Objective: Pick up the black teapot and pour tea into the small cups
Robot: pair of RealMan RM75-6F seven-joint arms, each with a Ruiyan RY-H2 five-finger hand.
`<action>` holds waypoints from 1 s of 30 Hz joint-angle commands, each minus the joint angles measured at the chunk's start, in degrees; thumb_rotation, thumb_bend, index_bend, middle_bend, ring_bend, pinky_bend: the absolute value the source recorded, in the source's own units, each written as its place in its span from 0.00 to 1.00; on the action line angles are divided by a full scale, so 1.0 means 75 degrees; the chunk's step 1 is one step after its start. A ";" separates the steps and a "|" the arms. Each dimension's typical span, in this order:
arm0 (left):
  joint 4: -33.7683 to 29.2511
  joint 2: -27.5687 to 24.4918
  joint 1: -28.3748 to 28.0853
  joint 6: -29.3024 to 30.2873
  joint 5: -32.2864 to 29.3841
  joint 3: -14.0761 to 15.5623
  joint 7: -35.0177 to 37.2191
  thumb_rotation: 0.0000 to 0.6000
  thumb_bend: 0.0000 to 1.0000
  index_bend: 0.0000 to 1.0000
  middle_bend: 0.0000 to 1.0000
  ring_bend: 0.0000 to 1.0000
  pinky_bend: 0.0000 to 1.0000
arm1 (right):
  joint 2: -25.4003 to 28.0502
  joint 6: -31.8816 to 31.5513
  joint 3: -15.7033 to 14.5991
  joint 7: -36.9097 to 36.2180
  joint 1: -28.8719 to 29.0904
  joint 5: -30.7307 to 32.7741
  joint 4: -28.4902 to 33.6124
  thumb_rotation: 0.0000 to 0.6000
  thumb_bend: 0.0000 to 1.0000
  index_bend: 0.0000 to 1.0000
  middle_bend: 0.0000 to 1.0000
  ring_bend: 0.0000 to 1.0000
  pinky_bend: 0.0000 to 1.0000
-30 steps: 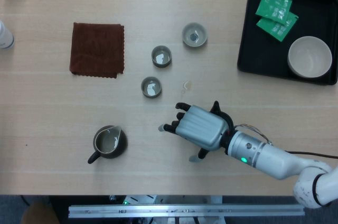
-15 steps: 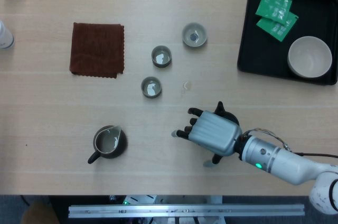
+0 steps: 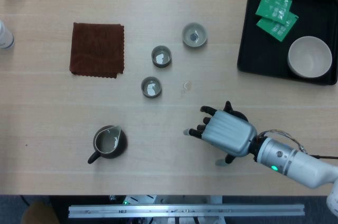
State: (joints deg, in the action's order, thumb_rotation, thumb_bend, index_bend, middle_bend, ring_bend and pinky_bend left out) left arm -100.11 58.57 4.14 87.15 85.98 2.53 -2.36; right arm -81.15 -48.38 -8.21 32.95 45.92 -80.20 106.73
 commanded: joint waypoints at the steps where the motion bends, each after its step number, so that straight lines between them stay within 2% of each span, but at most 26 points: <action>1: -0.0009 0.0010 -0.0019 -0.0020 0.0015 -0.0001 -0.0019 1.00 0.30 0.16 0.12 0.11 0.13 | 0.0180 -0.0183 -0.0033 -0.0077 -0.0133 -0.0152 0.0084 0.77 0.00 0.21 0.51 0.48 0.18; 10: -0.0068 0.0013 -0.0099 -0.0101 0.0063 -0.0004 -0.0078 1.00 0.30 0.16 0.12 0.11 0.13 | 0.0726 -0.0731 -0.0130 -0.0361 -0.0569 -0.0513 0.0190 0.77 0.00 0.21 0.52 0.50 0.18; 25: -0.0184 0.0103 -0.0275 -0.0281 0.0210 0.0023 -0.0233 1.00 0.30 0.16 0.12 0.11 0.13 | 0.1477 -0.1300 -0.0523 -0.0665 -0.1413 -0.0959 0.0184 0.77 0.00 0.21 0.52 0.52 0.18; 30: -0.0220 0.0099 -0.0306 -0.0298 0.0228 0.0027 -0.0256 1.00 0.30 0.16 0.12 0.11 0.13 | 0.1464 -0.1506 -0.0447 -0.0768 -0.1635 -0.1072 0.0055 0.77 0.00 0.21 0.52 0.49 0.18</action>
State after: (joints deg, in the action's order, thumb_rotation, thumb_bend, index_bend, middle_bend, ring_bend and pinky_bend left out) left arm -101.75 59.31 1.86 84.92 87.68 2.72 -4.26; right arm -69.97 -59.31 -11.75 27.45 33.98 -87.93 107.46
